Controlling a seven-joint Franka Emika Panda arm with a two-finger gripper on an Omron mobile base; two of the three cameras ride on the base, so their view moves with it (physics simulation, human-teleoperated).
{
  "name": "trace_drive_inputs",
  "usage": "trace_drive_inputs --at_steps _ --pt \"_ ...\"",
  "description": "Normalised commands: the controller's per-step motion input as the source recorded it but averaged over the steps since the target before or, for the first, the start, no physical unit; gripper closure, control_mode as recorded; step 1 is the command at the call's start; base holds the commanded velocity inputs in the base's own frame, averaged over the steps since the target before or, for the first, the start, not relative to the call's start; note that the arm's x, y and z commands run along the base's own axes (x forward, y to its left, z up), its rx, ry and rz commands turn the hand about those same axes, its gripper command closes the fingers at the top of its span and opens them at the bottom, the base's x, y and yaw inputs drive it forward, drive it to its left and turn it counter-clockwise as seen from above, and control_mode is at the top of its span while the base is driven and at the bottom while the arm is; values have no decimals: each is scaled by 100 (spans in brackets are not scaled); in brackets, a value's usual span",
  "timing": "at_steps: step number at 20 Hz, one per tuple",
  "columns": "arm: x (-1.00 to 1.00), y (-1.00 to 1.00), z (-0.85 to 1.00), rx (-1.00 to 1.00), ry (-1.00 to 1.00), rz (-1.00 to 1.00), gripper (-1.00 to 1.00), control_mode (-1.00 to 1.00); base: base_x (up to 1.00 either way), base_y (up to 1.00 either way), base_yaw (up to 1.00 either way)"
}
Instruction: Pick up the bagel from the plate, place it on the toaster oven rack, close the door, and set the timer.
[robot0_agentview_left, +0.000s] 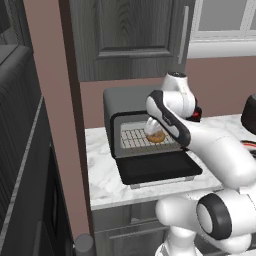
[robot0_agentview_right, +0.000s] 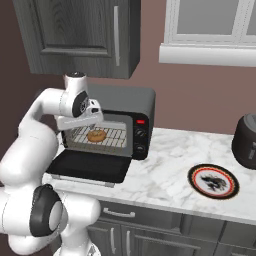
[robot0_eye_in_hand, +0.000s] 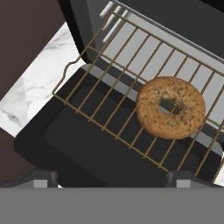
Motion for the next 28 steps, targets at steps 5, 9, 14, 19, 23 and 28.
trace_drive_inputs --at_steps 5,9,14,19,23,28 --pt "-63 -31 -19 0 0 -6 -100 -100 0 0 0" --pt "-13 -39 -28 0 0 -9 -100 -100 0 0 0" --pt "0 -39 -29 0 3 -9 -100 -100 0 0 0" --pt "0 -17 -31 2 8 -8 -100 -100 0 0 0" --pt "0 -9 -28 2 10 -9 -100 -100 0 0 0" --pt "14 -2 -30 2 6 -8 -100 -100 0 0 0"
